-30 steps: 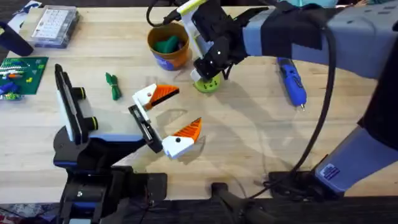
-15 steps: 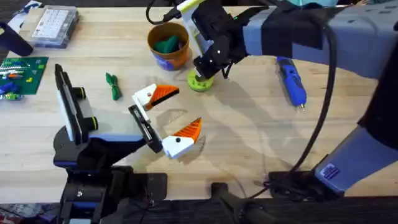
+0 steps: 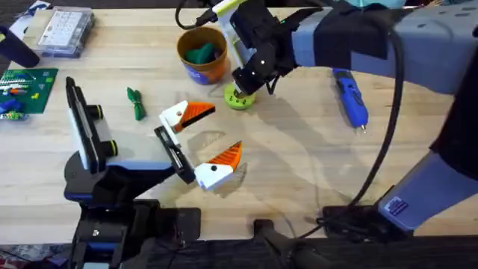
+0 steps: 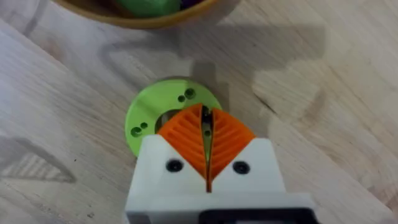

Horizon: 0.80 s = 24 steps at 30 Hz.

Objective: Pick up the gripper from the table and insert it into the empty holder that is missing its gripper. Then pick up a screw, insert it into the mounting hole, and use the screwdriver to tighten it. Finally, clean up the table by picking up the vegetable and placing it into the bucket.

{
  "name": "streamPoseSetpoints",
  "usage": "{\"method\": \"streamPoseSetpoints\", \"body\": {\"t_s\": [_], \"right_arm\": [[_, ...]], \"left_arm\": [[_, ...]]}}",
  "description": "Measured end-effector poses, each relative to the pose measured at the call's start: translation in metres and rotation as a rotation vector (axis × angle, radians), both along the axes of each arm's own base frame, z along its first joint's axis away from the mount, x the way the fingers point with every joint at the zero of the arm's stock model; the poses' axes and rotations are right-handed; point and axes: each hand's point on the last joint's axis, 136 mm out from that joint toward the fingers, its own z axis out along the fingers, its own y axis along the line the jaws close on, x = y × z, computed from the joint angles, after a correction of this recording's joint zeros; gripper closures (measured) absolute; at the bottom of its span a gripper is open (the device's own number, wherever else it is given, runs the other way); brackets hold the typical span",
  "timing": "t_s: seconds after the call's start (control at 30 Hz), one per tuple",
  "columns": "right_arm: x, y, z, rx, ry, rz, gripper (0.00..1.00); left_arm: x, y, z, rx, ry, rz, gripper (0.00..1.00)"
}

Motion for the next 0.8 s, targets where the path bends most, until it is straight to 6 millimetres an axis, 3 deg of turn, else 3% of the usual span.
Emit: {"method": "streamPoseSetpoints", "body": {"t_s": [0.4,0.8], "right_arm": [[-0.01,-0.007,0.007,-0.038,0.055,0.002,0.994],[-0.016,-0.011,0.078,-0.027,0.041,0.002,0.994]], "left_arm": [[0.0,0.0,0.0,0.0,0.0,0.0,0.008],[0.0,0.0,0.0,0.0,0.0,0.0,0.008]]}}
